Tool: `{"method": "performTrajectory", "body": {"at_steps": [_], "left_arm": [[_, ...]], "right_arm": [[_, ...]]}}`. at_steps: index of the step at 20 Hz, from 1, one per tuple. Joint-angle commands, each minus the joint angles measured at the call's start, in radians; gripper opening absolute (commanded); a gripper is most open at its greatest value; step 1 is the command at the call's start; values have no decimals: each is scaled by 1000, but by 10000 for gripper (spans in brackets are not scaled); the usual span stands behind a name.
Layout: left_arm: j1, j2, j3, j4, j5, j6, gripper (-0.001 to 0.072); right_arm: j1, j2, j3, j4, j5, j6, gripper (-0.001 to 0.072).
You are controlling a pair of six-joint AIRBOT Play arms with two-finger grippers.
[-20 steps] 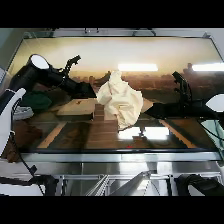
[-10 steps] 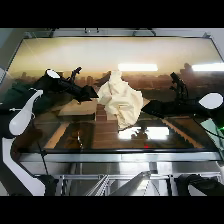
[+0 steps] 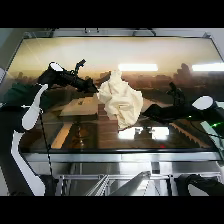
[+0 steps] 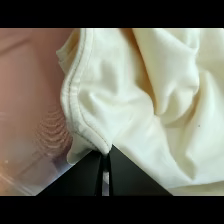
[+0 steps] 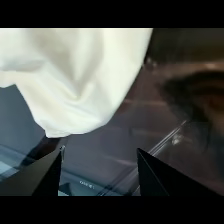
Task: Fold the shirts.
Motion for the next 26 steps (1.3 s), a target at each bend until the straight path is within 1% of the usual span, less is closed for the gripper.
{"method": "performTrajectory", "body": {"at_steps": [1,2,4,6,7,8,9,10,11,13,14,17,18,20,22,25,26], "left_arm": [[25,11,18,-11,-66,-11,-2],[32,11,18,-21,-80,-14,-2],[32,12,18,-21,-93,-15,-2],[32,12,18,-21,-93,-22,-2],[32,12,18,-21,-95,-22,-2],[32,12,18,-21,-99,-22,-2],[33,12,18,-21,-109,-22,-2],[40,14,18,-21,-125,-22,-2],[49,23,18,-21,-145,-23,-2],[80,68,18,-19,-181,-33,-2],[105,104,18,-19,-191,-36,-3],[205,276,18,-19,-193,-78,-3],[236,339,18,-21,-195,-96,-3],[274,472,18,-21,-210,-105,-2],[271,600,18,-23,-221,-118,-2],[225,808,18,-18,-193,-118,-2],[224,876,18,-17,-183,-118,-1]], "right_arm": [[50,-152,-30,161,-50,-131,517],[77,-203,-29,252,-78,-201,495],[121,-297,-28,442,-115,-325,496],[138,-372,-27,587,-122,-433,493],[138,-390,-27,631,-119,-478,394],[136,-394,-27,653,-119,-510,264],[128,-387,-27,666,-96,-531,166],[114,-372,-24,671,-52,-555,49],[92,-346,-22,666,-9,-558,27],[6,-253,-22,645,90,-556,26],[-68,-184,-21,644,141,-552,27],[-378,44,25,644,279,-516,27],[-503,118,62,645,320,-497,27],[-682,232,147,646,388,-465,27],[-743,315,226,659,468,-455,26],[-737,425,328,739,481,-513,27],[-738,455,365,743,479,-512,27]]}}
